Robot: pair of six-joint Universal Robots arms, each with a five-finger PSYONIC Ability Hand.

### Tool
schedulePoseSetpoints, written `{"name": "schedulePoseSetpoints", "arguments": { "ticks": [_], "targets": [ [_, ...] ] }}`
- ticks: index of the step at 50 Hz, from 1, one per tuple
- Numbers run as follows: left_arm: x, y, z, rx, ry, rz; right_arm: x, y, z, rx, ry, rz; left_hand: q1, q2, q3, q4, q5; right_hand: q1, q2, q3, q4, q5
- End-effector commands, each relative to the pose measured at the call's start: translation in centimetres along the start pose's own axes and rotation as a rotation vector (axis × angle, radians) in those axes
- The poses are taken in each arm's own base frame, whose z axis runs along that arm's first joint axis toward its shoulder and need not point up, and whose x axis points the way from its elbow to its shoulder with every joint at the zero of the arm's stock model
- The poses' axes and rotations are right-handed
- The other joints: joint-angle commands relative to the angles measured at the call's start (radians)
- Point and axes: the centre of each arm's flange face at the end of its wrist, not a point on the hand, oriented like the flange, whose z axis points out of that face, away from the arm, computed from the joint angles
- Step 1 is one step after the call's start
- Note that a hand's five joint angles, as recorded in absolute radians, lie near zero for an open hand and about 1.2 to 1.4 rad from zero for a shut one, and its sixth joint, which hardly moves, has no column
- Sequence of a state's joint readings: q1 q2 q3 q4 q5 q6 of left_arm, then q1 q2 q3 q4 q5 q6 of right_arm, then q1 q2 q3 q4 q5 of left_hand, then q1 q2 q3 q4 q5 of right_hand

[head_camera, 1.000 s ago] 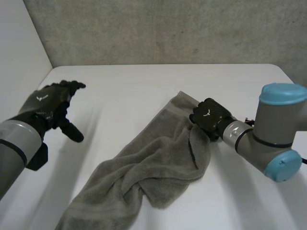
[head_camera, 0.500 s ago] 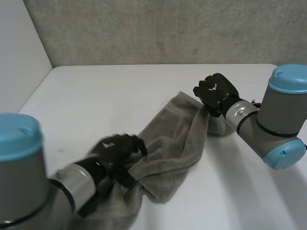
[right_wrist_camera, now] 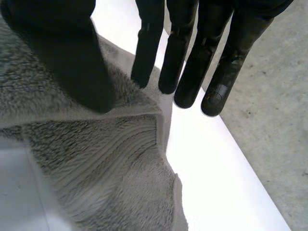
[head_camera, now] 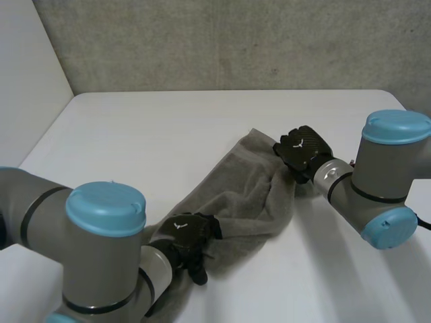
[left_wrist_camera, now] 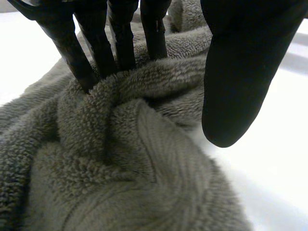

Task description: Fold the towel.

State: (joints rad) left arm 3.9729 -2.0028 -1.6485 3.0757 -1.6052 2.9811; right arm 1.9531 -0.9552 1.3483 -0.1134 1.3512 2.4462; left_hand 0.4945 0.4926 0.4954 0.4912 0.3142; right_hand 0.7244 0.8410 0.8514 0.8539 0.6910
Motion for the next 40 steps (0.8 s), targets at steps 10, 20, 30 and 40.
{"name": "schedulePoseSetpoints", "arguments": {
  "ticks": [10,20,30,40],
  "targets": [
    [0.0,-0.9,1.6,0.057,-0.016,0.134,-1.9,1.9,1.4,0.001,-0.084,-0.091,0.552,0.553,0.551,0.555,0.557,0.062,-0.054,-0.065,-0.067,-0.079],
    [0.5,-3.8,2.3,0.169,-0.015,0.186,-1.9,1.6,3.0,0.057,-0.092,-0.186,0.902,0.904,0.901,0.905,0.907,0.672,0.555,0.545,0.542,0.531],
    [-3.8,-17.7,2.2,0.56,-0.2,0.251,11.1,-10.1,3.7,0.428,0.529,-0.009,0.902,0.904,0.901,0.905,0.907,0.672,0.555,0.545,0.542,0.531],
    [-6.6,-30.6,-5.2,1.057,-0.334,0.232,13.3,-15.0,-2.5,0.638,0.612,0.118,0.902,0.904,0.901,0.905,0.907,0.672,0.555,0.545,0.542,0.531]
  ]
}}
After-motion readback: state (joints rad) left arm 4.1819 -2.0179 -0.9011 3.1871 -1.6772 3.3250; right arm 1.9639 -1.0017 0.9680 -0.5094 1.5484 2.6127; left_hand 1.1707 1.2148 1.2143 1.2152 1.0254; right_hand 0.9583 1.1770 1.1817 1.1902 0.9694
